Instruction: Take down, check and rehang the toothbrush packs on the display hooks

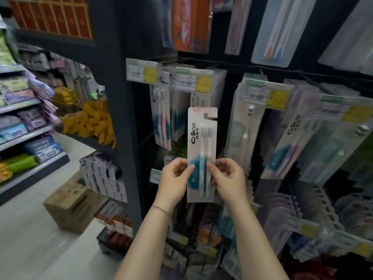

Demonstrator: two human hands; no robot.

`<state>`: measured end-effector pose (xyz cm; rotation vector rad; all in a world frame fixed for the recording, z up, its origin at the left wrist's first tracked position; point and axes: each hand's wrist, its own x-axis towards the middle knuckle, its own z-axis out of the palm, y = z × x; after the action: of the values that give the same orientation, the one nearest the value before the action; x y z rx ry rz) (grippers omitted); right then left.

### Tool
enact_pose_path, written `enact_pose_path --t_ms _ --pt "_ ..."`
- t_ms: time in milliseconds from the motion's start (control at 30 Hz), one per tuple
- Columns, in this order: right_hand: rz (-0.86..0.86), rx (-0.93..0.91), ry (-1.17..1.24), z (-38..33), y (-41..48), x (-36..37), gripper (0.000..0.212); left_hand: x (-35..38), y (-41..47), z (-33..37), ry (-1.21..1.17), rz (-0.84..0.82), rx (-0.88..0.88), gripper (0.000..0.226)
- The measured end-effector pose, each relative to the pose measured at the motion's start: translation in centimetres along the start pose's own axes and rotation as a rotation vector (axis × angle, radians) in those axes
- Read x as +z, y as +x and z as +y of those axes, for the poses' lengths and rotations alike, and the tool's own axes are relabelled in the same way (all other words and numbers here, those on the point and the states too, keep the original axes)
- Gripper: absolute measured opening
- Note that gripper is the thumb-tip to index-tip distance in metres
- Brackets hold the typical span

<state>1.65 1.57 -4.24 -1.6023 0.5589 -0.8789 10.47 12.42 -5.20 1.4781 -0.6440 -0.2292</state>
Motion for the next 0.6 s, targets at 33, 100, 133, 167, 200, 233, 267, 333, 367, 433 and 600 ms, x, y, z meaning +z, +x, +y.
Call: enact_pose_path --t_ms 33,100,133,167,200,233,267,333,367,433,600 --pt "0.005 -0.005 -0.013 0.1 0.3 0.8 0.010 -0.6 0.4 -0.2 -0.003 0.004 -0.004 0.011" --pt "0.015 -0.015 -0.028 0.1 0.8 2.5 0.009 -2.1 1.2 -0.5 -0.011 0.008 -0.021 0.008" --pt "0.021 -0.020 -0.036 0.0 1.0 3.4 0.008 -2.8 1.7 -0.6 -0.011 0.010 -0.032 0.008" --pt "0.026 -0.027 -0.047 -0.1 1.2 4.4 0.008 -3.7 2.1 -0.8 -0.010 0.013 -0.043 0.007" --pt "0.027 -0.035 -0.058 -0.2 1.4 5.3 0.008 -4.5 2.6 -0.9 -0.009 0.017 -0.052 0.007" --pt "0.026 -0.044 -0.069 -0.4 1.6 6.3 0.008 -5.3 3.1 -1.1 -0.006 0.021 -0.055 0.007" --pt "0.024 -0.057 -0.084 -0.6 1.8 7.1 0.007 -6.1 3.6 -1.1 -0.006 0.025 -0.055 0.007" --pt "0.028 -0.093 -0.126 -1.1 2.2 8.6 0.006 -7.3 4.6 -1.1 -0.016 0.028 -0.051 0.007" --pt "0.035 -0.110 -0.146 -1.3 2.4 9.3 0.006 -7.9 5.1 -1.0 -0.018 0.031 -0.048 0.007" --pt "0.054 -0.141 -0.180 -1.9 2.8 10.5 0.006 -8.8 5.9 -0.8 -0.018 0.035 -0.044 0.008" --pt "0.097 -0.210 -0.231 -3.0 3.7 12.2 0.007 -9.8 7.3 -0.4 -0.073 0.016 -0.025 0.009"
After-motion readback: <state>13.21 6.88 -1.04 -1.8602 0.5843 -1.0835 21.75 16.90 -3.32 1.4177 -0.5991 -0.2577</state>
